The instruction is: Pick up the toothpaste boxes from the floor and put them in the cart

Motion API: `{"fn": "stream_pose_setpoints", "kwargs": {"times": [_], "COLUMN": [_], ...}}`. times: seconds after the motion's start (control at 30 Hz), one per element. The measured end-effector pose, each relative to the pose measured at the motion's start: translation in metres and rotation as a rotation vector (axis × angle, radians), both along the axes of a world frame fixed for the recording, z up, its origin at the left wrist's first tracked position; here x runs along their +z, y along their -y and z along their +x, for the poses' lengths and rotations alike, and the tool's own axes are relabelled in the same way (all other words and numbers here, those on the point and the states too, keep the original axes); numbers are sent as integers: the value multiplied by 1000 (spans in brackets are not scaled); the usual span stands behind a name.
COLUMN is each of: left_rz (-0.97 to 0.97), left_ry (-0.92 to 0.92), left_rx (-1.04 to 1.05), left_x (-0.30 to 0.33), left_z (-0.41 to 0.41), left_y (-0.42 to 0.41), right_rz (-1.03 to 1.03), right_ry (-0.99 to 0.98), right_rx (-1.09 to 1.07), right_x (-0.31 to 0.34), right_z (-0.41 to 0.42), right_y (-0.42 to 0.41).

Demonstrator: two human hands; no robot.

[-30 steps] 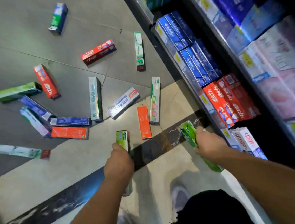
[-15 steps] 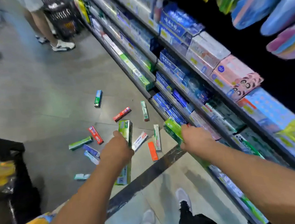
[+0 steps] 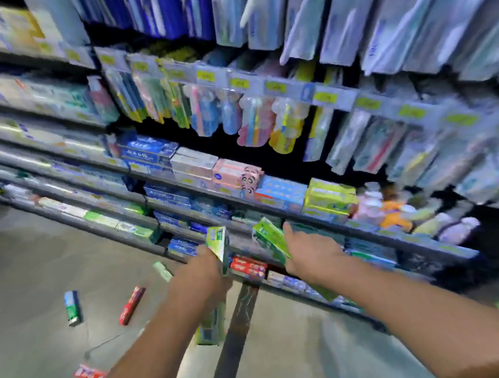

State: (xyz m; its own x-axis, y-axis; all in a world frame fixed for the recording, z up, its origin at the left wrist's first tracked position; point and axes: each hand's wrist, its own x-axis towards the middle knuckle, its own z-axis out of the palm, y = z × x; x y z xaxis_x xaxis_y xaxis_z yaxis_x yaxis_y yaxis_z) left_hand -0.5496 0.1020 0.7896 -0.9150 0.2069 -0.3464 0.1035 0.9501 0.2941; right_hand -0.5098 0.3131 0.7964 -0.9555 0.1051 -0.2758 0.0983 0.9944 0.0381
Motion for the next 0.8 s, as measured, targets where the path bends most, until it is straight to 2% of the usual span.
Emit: {"fn": "stream_pose_setpoints", "kwargs": {"times": [0.17, 0.3, 0.53, 0.63, 0.73, 0.8], "left_rz": [32, 55, 135, 114, 61, 92], "left_ry": [-79, -111, -145, -111, -193, -192], "left_rx": [-327, -599, -964, -1068, -1151, -1187], "left_x": [38, 62, 87, 85, 86, 85], "left_z": [28, 81, 232, 306, 377, 419], "left_y": [-115, -222, -389, -452, -513, -551], "right_rz": [-4, -15, -24, -71, -25, -33], "right_ry": [-54, -113, -205, -239, -236, -213], "right_rx": [-199, -430, -863, -1060, -1190, -1263], "right_x": [38, 55, 78, 85, 90, 91], "right_z": [83, 177, 386, 470, 549, 596], "right_y": [-85, -164, -286, -325, -355, -375]}}
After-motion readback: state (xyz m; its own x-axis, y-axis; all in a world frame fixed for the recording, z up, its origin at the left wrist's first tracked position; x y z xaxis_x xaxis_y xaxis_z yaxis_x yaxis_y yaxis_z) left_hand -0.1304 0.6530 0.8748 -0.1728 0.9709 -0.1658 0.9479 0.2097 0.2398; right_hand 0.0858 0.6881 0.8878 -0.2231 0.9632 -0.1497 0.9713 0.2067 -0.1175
